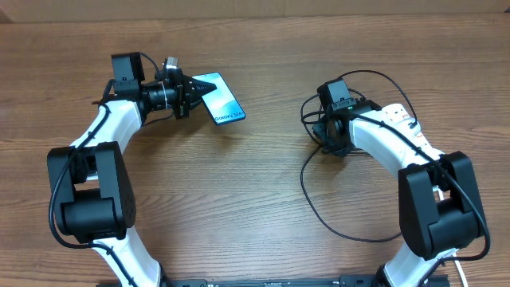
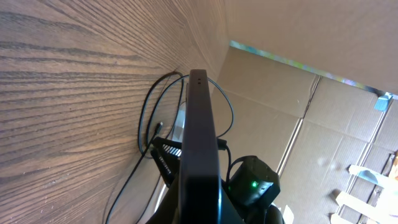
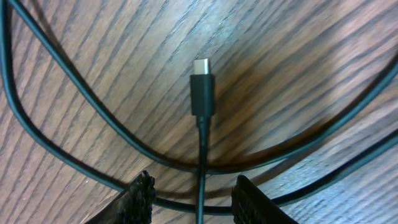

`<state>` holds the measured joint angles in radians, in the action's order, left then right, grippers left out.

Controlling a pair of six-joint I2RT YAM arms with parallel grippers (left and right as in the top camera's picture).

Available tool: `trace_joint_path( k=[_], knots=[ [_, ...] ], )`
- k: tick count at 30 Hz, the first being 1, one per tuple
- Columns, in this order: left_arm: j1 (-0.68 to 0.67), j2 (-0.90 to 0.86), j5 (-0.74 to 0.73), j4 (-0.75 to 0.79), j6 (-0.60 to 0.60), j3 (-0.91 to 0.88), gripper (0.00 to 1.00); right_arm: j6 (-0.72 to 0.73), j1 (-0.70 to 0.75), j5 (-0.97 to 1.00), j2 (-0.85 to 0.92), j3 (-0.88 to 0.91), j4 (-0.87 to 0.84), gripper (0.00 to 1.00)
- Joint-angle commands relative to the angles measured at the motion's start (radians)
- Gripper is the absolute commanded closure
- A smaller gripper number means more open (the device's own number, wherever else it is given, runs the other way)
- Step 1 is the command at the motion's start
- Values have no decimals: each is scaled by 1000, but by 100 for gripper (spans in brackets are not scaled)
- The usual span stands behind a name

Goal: Plug charger to phone and switch on socket
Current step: 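Move the right gripper to the black cable and grasp its USB-C plug, then carry the plug with the right gripper to the phone's bottom port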

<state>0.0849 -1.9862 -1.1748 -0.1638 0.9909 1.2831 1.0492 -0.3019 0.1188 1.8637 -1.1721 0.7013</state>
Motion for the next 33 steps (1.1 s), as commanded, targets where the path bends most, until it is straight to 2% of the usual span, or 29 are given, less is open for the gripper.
trace_joint_path(
  k=[1, 3, 7, 15, 20, 26, 30, 33],
  knots=[
    [-9, 2, -49, 3, -19, 8, 95, -3, -5, -20, 5, -19, -7, 60],
    [-9, 2, -50, 3, -19, 8, 94, -3, -6, -40, 23, -18, -3, 64],
    [-9, 2, -49, 3, -19, 8, 94, -3, -6, -54, 68, -18, -11, 66],
    [-8, 2, -50, 3, -19, 8, 94, -8, -6, -54, 100, -20, -42, 96],
    [-8, 2, -50, 3, -20, 8, 96, -42, -5, -18, 91, -42, -41, 96],
    [-8, 2, -50, 3, -20, 8, 96, -148, -6, 56, 33, -113, -43, 96],
    [-8, 2, -49, 3, -20, 8, 96, -241, -7, 12, -57, -146, -38, 96],
    [-8, 2, -50, 4, -20, 8, 96, -341, -7, -125, -132, -146, -14, 96]
  ],
)
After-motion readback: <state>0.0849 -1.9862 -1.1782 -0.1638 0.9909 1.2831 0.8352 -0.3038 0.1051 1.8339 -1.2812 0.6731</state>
